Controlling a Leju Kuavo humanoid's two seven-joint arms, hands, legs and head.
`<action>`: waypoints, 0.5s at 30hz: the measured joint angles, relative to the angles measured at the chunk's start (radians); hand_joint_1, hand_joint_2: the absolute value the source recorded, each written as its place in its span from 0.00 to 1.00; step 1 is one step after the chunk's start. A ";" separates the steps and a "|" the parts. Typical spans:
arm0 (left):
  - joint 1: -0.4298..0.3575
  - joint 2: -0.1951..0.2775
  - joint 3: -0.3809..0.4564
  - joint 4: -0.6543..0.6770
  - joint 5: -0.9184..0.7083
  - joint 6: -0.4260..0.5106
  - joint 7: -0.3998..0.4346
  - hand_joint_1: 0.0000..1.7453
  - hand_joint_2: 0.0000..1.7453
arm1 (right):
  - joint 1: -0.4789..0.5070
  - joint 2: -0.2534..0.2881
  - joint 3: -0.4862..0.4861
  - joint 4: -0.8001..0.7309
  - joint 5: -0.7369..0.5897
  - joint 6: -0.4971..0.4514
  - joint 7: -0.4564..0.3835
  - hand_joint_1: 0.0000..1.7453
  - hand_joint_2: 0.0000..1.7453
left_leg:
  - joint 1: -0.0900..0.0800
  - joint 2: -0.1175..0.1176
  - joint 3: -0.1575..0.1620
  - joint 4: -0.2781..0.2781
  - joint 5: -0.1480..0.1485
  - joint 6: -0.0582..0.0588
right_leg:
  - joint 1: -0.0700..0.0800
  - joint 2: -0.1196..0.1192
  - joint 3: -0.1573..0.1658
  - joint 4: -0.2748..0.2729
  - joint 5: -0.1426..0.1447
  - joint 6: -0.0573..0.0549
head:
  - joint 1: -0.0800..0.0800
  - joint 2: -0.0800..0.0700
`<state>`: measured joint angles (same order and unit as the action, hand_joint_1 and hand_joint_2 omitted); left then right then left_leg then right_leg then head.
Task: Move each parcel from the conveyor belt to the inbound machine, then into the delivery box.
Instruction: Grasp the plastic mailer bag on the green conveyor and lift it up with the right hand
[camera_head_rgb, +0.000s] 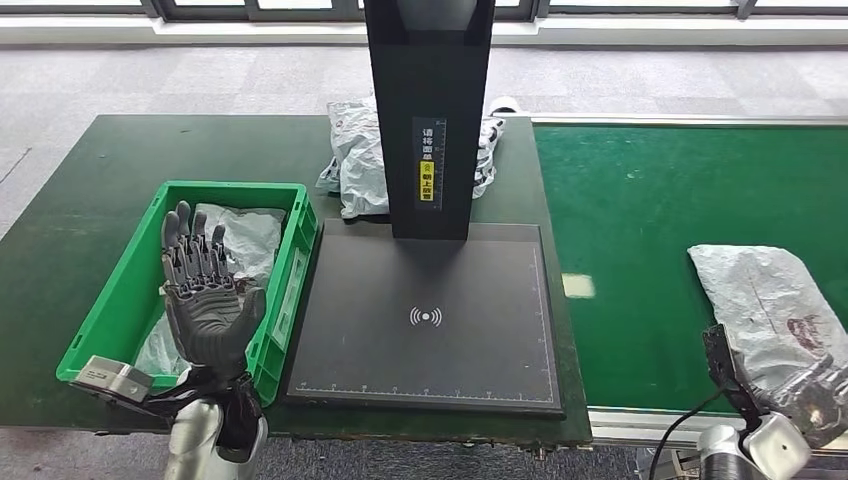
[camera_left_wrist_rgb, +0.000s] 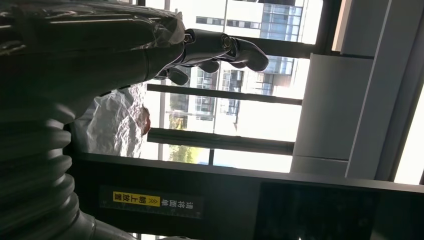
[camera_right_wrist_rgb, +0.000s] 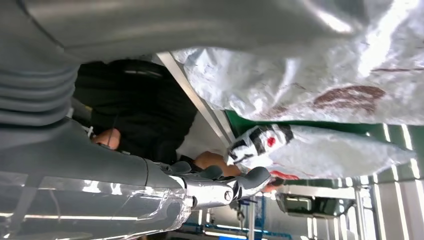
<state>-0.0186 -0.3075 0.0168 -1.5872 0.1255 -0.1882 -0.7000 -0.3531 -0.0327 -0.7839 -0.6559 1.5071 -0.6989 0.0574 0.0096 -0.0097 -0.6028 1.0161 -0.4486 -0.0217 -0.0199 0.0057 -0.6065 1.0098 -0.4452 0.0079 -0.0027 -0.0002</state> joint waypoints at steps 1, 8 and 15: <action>0.002 0.000 0.000 -0.001 -0.001 0.001 0.000 0.00 1.00 | -0.002 -0.008 -0.003 0.020 0.000 0.000 0.010 0.00 0.00 | 0.000 0.000 0.000 0.000 0.000 0.000 | 0.000 0.000 0.000 0.000 0.000 0.000 | 0.000 0.000; 0.002 0.000 -0.001 0.000 -0.012 0.004 0.000 0.00 1.00 | -0.009 -0.044 -0.019 0.124 -0.024 0.014 0.016 0.00 0.00 | 0.000 0.000 0.000 0.000 0.000 0.000 | 0.000 0.000 0.000 0.000 0.000 0.000 | 0.000 0.000; 0.001 0.000 -0.002 0.005 -0.023 0.010 0.000 0.00 1.00 | -0.015 -0.052 -0.040 0.162 -0.060 0.021 -0.042 0.00 1.00 | 0.000 0.000 0.000 0.000 0.000 0.000 | 0.000 0.000 0.000 0.000 0.000 0.000 | 0.000 0.000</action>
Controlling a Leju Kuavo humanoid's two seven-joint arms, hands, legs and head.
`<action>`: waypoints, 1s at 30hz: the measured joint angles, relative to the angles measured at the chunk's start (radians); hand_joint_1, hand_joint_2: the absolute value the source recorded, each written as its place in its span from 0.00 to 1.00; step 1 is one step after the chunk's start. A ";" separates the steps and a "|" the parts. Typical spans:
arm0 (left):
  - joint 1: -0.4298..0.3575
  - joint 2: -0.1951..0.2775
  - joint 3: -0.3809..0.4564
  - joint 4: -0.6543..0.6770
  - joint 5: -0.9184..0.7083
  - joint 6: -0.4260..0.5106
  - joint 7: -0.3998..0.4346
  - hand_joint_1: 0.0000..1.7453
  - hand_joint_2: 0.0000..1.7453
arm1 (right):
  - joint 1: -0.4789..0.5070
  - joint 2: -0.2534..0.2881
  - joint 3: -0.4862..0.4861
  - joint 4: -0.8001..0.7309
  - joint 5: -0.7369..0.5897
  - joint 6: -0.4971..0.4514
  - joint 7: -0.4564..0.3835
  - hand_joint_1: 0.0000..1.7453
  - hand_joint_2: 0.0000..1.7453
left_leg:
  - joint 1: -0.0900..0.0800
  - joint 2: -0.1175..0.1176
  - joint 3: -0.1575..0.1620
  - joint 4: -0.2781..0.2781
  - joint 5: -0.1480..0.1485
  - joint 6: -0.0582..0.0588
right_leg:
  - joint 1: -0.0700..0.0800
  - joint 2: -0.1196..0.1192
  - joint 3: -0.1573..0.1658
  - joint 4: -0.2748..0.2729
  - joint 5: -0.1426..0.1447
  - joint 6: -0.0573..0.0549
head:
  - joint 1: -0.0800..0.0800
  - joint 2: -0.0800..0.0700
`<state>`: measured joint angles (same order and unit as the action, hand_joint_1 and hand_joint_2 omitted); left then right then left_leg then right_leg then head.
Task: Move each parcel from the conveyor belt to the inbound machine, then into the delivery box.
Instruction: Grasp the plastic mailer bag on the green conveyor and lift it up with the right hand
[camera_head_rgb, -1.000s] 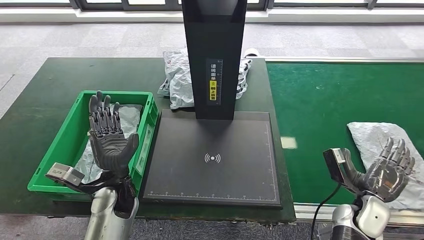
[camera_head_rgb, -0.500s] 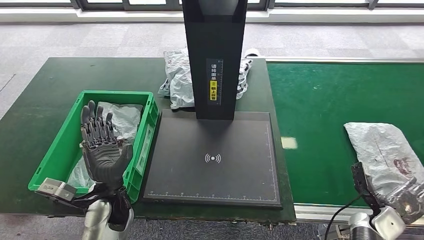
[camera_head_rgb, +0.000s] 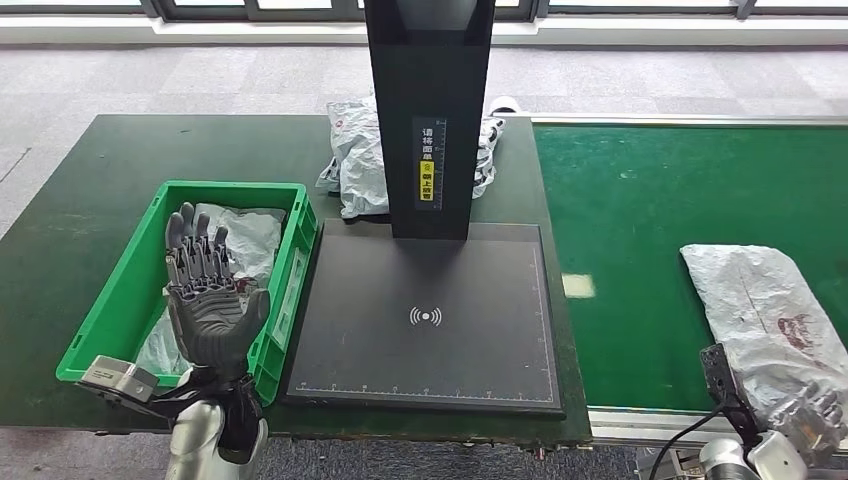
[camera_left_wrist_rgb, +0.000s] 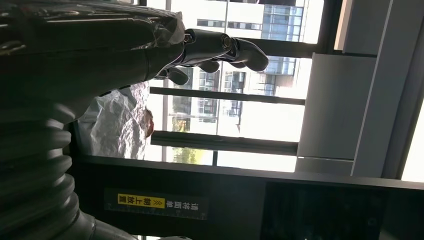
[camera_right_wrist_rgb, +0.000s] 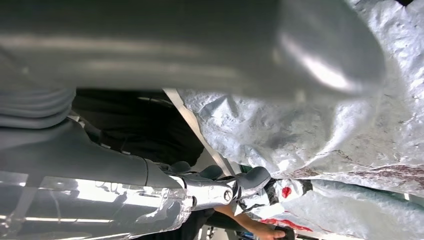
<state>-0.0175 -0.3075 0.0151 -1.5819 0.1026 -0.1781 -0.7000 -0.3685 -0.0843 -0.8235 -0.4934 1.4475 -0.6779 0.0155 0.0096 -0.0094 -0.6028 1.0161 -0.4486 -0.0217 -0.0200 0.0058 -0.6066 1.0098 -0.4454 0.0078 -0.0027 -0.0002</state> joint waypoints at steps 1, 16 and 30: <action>0.000 0.000 0.000 0.001 -0.003 0.003 0.000 0.00 1.00 | -0.001 0.000 0.000 0.002 0.004 -0.003 -0.002 0.00 1.00 | 0.000 0.000 0.000 0.000 0.000 0.000 | 0.000 0.000 0.000 0.000 0.000 0.000 | 0.000 0.000; -0.001 0.000 -0.008 0.005 -0.007 0.028 0.000 0.00 1.00 | 0.002 0.045 0.000 -0.180 0.049 -0.023 -0.089 0.00 1.00 | 0.000 0.000 0.000 0.000 0.000 0.000 | 0.000 0.000 0.000 0.000 0.000 0.000 | 0.000 0.000; -0.002 0.000 -0.011 0.006 -0.013 0.046 0.000 0.00 1.00 | -0.009 0.090 0.004 -0.319 0.088 -0.023 0.001 0.00 1.00 | 0.000 0.000 0.000 0.000 0.000 0.000 | 0.000 0.000 0.000 0.000 0.000 0.000 | 0.000 0.000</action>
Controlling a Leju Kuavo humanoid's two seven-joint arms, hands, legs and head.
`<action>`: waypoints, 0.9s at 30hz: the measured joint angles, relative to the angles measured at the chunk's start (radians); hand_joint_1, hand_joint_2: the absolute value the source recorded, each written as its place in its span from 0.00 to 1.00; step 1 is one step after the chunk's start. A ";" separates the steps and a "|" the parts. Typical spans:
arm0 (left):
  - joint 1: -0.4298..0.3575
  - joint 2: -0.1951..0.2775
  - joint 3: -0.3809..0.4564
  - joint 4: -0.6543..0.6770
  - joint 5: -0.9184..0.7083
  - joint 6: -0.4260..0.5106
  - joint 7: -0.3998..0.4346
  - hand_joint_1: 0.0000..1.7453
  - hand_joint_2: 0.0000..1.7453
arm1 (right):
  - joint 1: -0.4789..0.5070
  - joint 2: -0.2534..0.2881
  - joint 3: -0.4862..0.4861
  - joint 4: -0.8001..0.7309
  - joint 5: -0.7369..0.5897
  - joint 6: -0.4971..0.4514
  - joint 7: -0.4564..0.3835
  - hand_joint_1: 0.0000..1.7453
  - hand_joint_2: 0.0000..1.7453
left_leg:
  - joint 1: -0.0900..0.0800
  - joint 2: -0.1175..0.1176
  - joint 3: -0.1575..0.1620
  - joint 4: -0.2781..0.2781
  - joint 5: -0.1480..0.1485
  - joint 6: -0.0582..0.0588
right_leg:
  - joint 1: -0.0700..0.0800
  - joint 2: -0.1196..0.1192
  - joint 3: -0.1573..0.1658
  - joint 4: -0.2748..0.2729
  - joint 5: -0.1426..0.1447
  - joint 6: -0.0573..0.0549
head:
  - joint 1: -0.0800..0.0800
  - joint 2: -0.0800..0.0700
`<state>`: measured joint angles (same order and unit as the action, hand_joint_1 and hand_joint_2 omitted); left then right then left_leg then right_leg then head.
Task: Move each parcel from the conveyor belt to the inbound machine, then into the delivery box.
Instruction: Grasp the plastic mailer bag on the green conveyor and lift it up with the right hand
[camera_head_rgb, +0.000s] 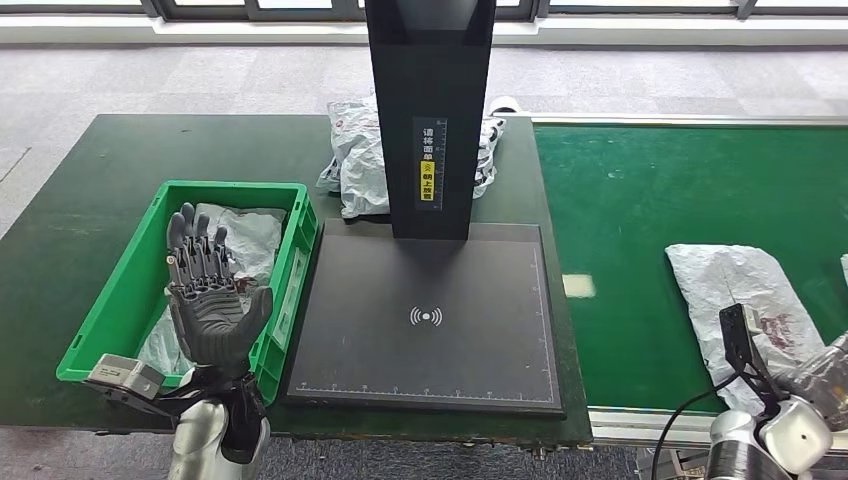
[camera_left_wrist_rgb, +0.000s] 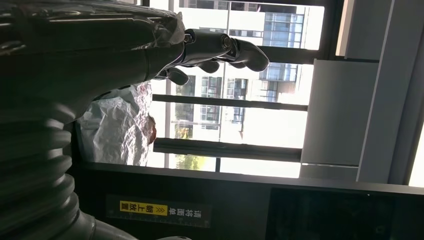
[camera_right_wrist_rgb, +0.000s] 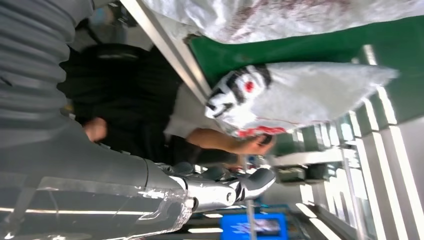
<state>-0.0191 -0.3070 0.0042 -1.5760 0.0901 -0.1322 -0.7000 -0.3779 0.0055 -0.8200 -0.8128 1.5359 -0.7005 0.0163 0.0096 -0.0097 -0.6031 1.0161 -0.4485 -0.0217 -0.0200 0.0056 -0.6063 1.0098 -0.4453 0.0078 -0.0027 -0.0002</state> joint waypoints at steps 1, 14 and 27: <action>0.000 0.000 0.000 0.000 -0.001 0.001 0.000 0.00 1.00 | -0.009 -0.008 0.006 0.029 0.001 0.001 0.053 0.00 1.00 | 0.000 0.000 0.000 0.000 0.000 0.000 | 0.000 0.000 0.000 0.000 0.000 0.000 | 0.000 0.000; 0.000 0.000 0.000 0.003 -0.008 -0.010 0.000 0.00 1.00 | -0.073 -0.099 0.029 0.348 -0.010 0.118 0.204 0.00 1.00 | 0.000 -0.001 0.001 0.000 0.000 0.000 | 0.001 0.000 0.000 0.000 0.000 0.000 | 0.000 0.000; 0.000 0.000 0.000 0.011 -0.012 -0.011 0.000 0.00 1.00 | -0.089 -0.115 0.029 0.392 -0.015 0.163 0.204 0.00 1.00 | 0.000 -0.001 0.003 0.002 0.000 0.001 | 0.000 0.000 0.004 -0.001 0.001 0.001 | 0.000 0.000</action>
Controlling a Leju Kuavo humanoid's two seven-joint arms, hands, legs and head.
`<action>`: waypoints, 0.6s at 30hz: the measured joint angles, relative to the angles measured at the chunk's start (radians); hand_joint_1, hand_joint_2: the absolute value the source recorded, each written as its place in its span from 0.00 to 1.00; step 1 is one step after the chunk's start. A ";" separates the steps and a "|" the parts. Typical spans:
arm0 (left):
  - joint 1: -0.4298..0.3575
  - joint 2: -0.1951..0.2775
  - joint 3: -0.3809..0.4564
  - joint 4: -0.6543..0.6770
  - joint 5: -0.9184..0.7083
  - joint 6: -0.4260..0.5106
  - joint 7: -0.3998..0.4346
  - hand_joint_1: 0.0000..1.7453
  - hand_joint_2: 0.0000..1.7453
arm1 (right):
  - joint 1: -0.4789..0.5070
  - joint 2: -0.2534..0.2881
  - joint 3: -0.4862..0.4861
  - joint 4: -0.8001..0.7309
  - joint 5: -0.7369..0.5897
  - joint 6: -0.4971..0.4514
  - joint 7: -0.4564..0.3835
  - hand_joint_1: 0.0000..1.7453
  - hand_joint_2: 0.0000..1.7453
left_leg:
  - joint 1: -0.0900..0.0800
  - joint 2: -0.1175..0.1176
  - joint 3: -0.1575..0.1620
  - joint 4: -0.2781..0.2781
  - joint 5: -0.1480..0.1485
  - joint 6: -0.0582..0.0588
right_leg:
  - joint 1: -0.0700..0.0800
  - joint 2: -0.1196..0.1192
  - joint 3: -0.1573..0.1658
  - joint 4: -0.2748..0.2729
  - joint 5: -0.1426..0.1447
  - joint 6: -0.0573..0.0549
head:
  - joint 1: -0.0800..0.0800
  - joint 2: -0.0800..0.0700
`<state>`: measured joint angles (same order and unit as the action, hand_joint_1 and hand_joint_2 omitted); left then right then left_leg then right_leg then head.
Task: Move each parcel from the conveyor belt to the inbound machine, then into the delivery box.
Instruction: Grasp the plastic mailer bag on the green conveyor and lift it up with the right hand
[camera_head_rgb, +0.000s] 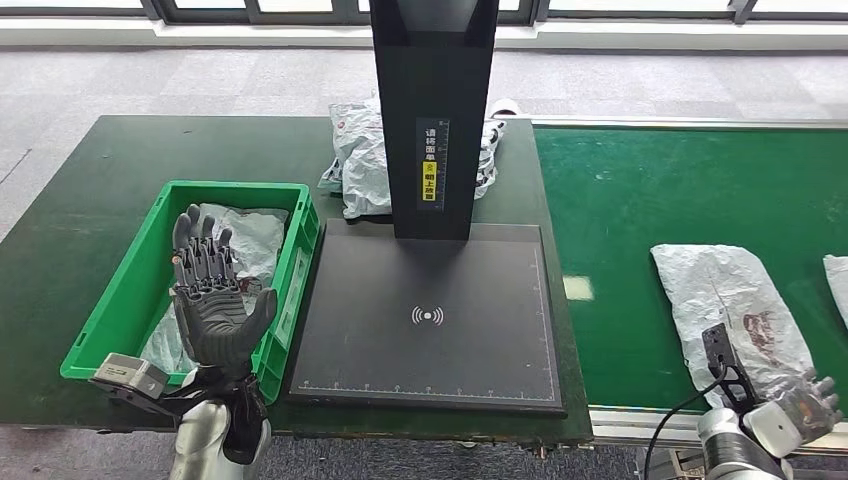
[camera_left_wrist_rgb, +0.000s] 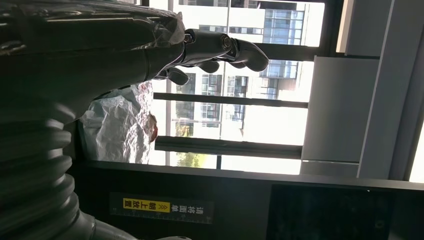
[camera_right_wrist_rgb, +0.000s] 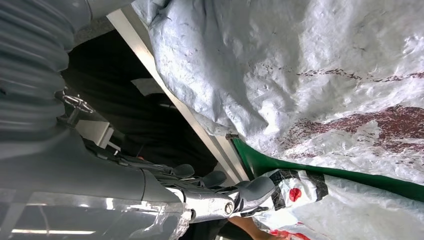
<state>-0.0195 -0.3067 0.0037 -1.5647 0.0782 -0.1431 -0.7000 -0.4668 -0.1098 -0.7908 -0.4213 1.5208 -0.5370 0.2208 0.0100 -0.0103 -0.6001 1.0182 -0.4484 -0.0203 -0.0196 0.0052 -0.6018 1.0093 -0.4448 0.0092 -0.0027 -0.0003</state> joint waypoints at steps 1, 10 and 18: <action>0.000 0.000 0.000 0.000 0.000 0.000 0.000 0.00 1.00 | 0.000 0.000 0.000 0.001 -0.001 0.001 -0.001 0.00 1.00 | 0.000 0.000 0.000 0.000 0.000 0.000 | 0.000 0.000 0.000 0.000 0.000 0.000 | 0.000 0.000; -0.002 0.000 -0.002 0.014 0.000 -0.003 0.000 0.00 1.00 | 0.000 0.000 0.000 0.008 -0.006 0.051 -0.026 1.00 1.00 | 0.000 0.000 0.001 0.001 0.000 0.001 | -0.001 0.000 0.001 0.000 0.000 0.001 | 0.000 0.000; -0.003 0.000 -0.002 0.022 -0.001 -0.004 0.000 0.00 1.00 | 0.016 0.000 0.000 0.010 0.002 0.004 -0.043 1.00 1.00 | 0.000 -0.001 0.000 0.000 0.000 0.001 | -0.001 0.000 0.000 0.000 0.000 0.001 | 0.000 0.000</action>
<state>-0.0228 -0.3063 0.0019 -1.5427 0.0775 -0.1466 -0.7000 -0.4507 -0.1101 -0.7908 -0.4112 1.5231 -0.5327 0.1783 0.0097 -0.0109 -0.6001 1.0185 -0.4482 -0.0196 -0.0207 0.0048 -0.6020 1.0091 -0.4444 0.0100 -0.0028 -0.0002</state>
